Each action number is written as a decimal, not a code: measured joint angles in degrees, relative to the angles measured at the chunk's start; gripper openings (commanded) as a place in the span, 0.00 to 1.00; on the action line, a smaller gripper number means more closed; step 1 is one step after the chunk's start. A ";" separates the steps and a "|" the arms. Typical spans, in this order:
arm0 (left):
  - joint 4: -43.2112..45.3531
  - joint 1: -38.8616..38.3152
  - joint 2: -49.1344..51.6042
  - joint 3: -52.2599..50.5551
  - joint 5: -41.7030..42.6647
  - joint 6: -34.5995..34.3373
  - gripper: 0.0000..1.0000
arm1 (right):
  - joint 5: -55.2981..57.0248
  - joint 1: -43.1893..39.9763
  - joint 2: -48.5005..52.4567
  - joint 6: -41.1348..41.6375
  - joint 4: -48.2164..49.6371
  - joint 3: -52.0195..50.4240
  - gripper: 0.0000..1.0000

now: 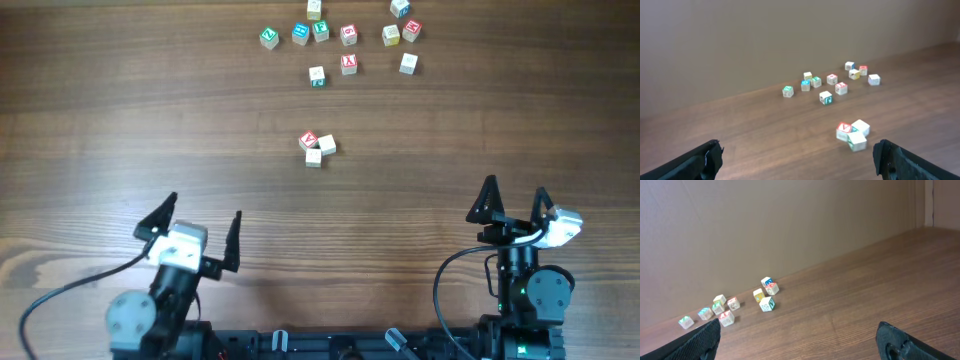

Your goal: Form a circle

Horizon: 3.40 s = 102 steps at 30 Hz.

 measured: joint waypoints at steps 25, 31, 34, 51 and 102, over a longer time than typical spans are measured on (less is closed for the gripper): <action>15.61 1.49 -0.22 -16.52 -13.35 -17.51 1.00 | 0.02 0.00 0.00 0.00 0.00 0.00 1.00; 15.61 1.49 -0.22 -16.52 -13.35 -17.55 1.00 | 0.02 0.00 0.00 -0.02 0.00 0.00 1.00; 15.61 1.49 -0.22 -16.52 -13.35 -17.59 1.00 | 0.00 0.00 0.00 0.00 0.00 0.00 1.00; 15.63 2.16 -0.22 -16.52 -13.35 -17.94 1.00 | 0.02 5.86 0.00 0.00 0.00 0.00 1.00; 15.63 2.16 -0.22 -16.52 -13.35 -17.94 1.00 | -4.31 6.27 0.20 -19.30 -0.42 0.00 1.00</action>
